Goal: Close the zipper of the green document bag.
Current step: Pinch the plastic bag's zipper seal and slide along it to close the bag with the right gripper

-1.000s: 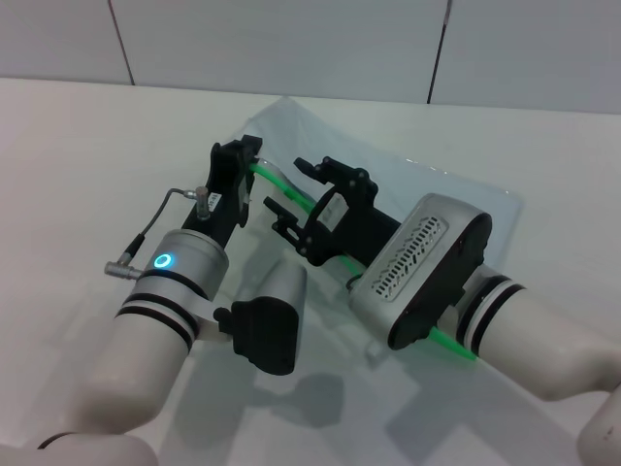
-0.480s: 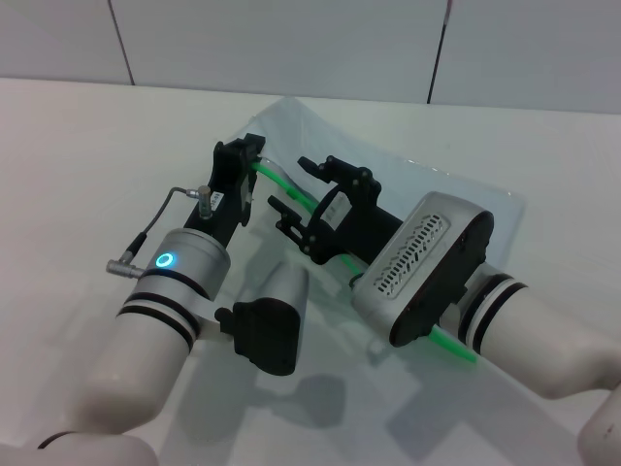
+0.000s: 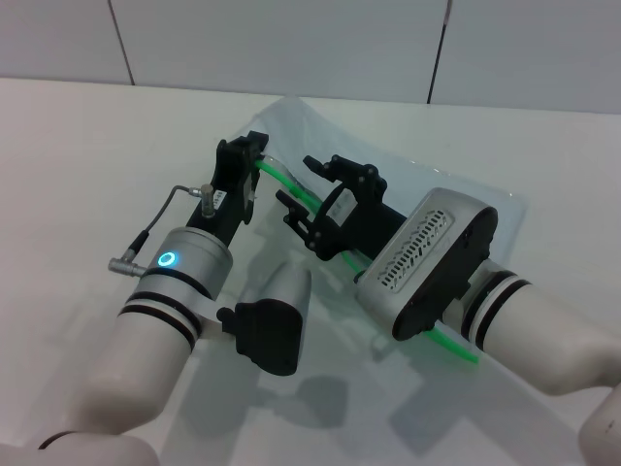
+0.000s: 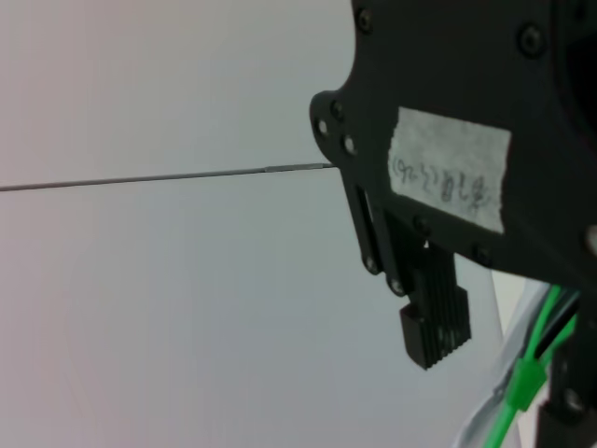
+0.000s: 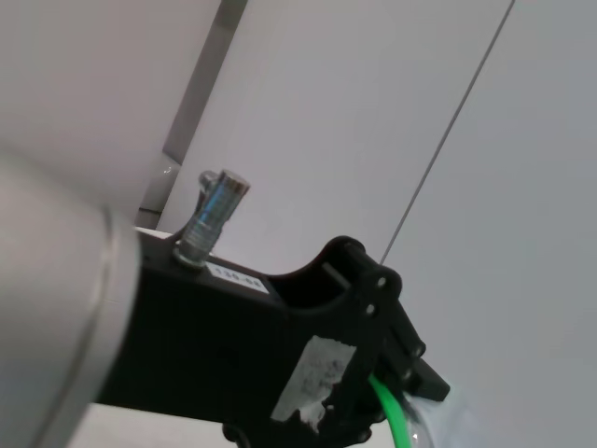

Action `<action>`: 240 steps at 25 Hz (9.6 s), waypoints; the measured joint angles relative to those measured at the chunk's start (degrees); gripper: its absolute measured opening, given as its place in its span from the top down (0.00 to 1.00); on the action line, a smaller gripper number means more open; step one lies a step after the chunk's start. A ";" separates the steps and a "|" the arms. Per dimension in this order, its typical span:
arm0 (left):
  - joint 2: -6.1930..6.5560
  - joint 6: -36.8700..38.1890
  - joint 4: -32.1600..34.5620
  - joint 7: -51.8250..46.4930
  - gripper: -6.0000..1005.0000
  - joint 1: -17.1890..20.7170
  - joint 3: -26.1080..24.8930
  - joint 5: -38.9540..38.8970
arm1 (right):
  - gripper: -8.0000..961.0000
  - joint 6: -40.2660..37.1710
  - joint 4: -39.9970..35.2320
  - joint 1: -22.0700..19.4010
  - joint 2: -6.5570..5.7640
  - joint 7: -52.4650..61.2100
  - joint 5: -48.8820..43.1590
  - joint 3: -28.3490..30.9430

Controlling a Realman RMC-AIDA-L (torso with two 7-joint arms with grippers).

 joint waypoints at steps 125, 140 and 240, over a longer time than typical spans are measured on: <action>0.18 -2.11 0.06 -5.78 0.94 0.65 -0.28 0.75 | 0.91 0.04 2.19 -1.85 0.09 -0.26 -0.36 -0.66; 0.18 -2.10 0.06 -5.93 0.94 0.89 -0.44 0.81 | 0.91 -0.12 3.63 -2.28 0.09 -0.03 -0.20 -0.33; 0.18 -2.70 -0.12 -6.46 0.94 0.93 -0.04 2.07 | 0.82 -3.16 18.73 -4.35 0.17 1.82 10.67 0.85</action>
